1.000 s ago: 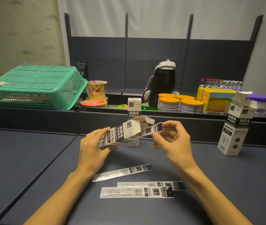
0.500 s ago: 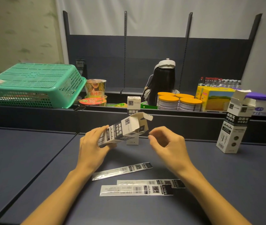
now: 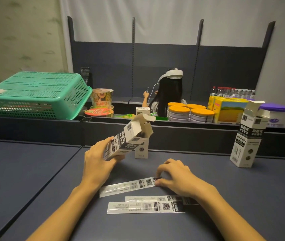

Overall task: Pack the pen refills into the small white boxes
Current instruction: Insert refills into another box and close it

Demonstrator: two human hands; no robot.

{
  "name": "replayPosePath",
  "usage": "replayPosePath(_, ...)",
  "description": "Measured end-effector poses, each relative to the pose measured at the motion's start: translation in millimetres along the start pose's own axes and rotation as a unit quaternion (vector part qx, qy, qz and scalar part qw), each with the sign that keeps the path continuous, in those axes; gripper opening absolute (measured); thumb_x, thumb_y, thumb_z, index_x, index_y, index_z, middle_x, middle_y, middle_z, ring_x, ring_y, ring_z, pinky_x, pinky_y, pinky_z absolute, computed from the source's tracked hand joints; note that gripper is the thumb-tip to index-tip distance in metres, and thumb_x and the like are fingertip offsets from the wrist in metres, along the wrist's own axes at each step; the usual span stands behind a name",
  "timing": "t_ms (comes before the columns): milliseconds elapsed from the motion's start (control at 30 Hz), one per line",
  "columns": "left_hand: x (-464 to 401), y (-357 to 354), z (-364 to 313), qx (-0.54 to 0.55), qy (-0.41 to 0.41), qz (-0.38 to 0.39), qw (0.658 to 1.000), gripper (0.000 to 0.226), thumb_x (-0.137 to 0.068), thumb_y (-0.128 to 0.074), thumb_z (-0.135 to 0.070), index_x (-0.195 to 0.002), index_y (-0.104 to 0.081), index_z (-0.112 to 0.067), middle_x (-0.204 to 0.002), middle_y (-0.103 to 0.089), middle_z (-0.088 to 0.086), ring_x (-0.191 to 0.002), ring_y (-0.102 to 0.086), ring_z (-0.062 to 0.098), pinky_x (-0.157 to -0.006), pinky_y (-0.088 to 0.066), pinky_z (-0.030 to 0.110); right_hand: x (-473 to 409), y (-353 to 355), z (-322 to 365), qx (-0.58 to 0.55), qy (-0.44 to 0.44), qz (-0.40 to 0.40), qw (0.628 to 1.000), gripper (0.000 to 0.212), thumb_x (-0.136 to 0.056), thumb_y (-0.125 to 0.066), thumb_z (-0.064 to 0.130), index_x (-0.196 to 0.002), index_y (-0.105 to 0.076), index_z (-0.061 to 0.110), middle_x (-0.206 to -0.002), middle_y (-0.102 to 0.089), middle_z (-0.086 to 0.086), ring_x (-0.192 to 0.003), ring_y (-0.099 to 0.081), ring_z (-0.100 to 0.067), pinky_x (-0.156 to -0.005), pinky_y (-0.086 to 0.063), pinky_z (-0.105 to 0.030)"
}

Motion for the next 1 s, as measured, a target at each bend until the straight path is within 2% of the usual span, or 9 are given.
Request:
replayPosePath(100, 0, 1, 0, 0.0, 0.007, -0.006, 1.0, 0.068, -0.067, -0.08, -0.047, -0.127, -0.056, -0.025, -0.112, -0.055, -0.017, -0.1, -0.054, 0.009, -0.088, -0.047, 0.048, 1, 6, -4, -0.112, 0.02, -0.028, 0.993, 0.018, -0.082, -0.071, 0.043, -0.079, -0.064, 0.027, -0.097, -0.06, 0.007, -0.094, -0.054, -0.008, -0.093, -0.044, -0.036)
replayPosePath(167, -1, 1, 1, 0.002, 0.009, -0.009, 1.0, 0.069, -0.066, -0.083, -0.044, -0.126, -0.058, -0.023, -0.111, -0.056, -0.016, -0.099, -0.054, 0.009, -0.088, -0.047, 0.048, 6, 16, -2, -0.249, 0.028, -0.041, 0.967, 0.015, -0.082, -0.074, 0.03, -0.076, -0.067, 0.018, -0.085, -0.068, -0.004, -0.075, -0.058, -0.006, -0.077, -0.049, -0.031)
replayPosePath(267, -2, 1, 4, 0.006, 0.016, -0.01, 1.0, 0.069, -0.063, -0.075, -0.049, -0.125, -0.059, -0.023, -0.111, -0.06, -0.012, -0.098, -0.057, 0.013, -0.087, -0.048, 0.047, 16, 32, 2, -0.487, 0.035, -0.066, 0.87, 0.012, -0.09, -0.066, 0.011, -0.085, -0.058, 0.003, -0.074, -0.068, -0.01, -0.069, -0.066, -0.024, -0.055, -0.05, -0.028)
replayPosePath(333, -2, 1, 5, 0.009, 0.018, -0.008, 1.0, 0.071, -0.062, -0.073, -0.054, -0.125, -0.059, -0.024, -0.112, -0.062, -0.01, -0.099, -0.058, 0.014, -0.087, -0.048, 0.048, 22, 42, 4, -0.583, 0.035, -0.096, 0.806, 0.011, -0.093, -0.059, 0.009, -0.089, -0.051, 0.001, -0.077, -0.067, -0.017, -0.068, -0.069, -0.035, -0.052, -0.054, -0.031)
replayPosePath(433, -2, 1, 5, 0.005, 0.013, -0.001, 1.0, 0.073, -0.062, -0.067, -0.061, -0.124, -0.059, -0.024, -0.112, -0.063, -0.008, -0.098, -0.059, 0.014, -0.087, -0.048, 0.047, 27, 54, 1, -0.616, 0.029, -0.182, 0.766, 0.012, -0.094, -0.056, 0.012, -0.091, -0.05, 0.002, -0.077, -0.069, -0.024, -0.063, -0.07, -0.034, -0.05, -0.056, -0.03)
replayPosePath(533, -2, 1, 6, -0.001, 0.01, 0.003, 1.0, 0.072, -0.062, -0.068, -0.061, -0.123, -0.06, -0.023, -0.112, -0.064, -0.006, -0.098, -0.06, 0.015, -0.086, -0.049, 0.047, 33, 66, -8, -0.649, 0.015, -0.274, 0.71, 0.01, -0.095, -0.053, 0.012, -0.09, -0.051, 0.004, -0.07, -0.069, -0.017, -0.054, -0.068, -0.025, -0.045, -0.053, -0.025)
replayPosePath(667, -3, 1, 5, -0.007, 0.007, 0.002, 1.0, 0.071, -0.063, -0.071, -0.059, -0.123, -0.06, -0.023, -0.111, -0.064, -0.008, -0.098, -0.06, 0.013, -0.087, -0.049, 0.046, 40, 74, -15, -0.687, 0.027, -0.334, 0.645, 0.012, -0.098, -0.05, 0.014, -0.087, -0.049, 0.01, -0.064, -0.068, -0.01, -0.052, -0.067, -0.019, -0.046, -0.053, -0.023)
replayPosePath(833, -2, 1, 6, -0.015, 0.009, 0.007, 1.0, 0.072, -0.064, -0.064, -0.064, -0.123, -0.06, -0.024, -0.112, -0.064, -0.008, -0.1, -0.059, 0.015, -0.087, -0.048, 0.049, 45, 76, -15, -0.675, 0.042, -0.382, 0.63, 0.011, -0.099, -0.05, 0.017, -0.089, -0.049, 0.011, -0.068, -0.069, -0.011, -0.057, -0.07, -0.021, -0.049, -0.055, -0.025)
replayPosePath(1000, -2, -1, 6, -0.021, -0.014, 0.019, 1.0, 0.07, -0.066, -0.064, -0.062, -0.124, -0.059, -0.023, -0.114, -0.062, -0.01, -0.103, -0.059, 0.016, -0.087, -0.048, 0.051, 41, 72, -10, -0.671, 0.044, -0.376, 0.637, 0.01, -0.099, -0.049, 0.017, -0.09, -0.049, 0.011, -0.068, -0.07, -0.011, -0.061, -0.072, -0.025, -0.052, -0.057, -0.027)
Point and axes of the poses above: each hand's wrist, its own x-axis away from the middle knuckle, its own y-axis out of the back of the hand, z = x × y, the point moved 2 cm from there along -x, towards the middle knuckle
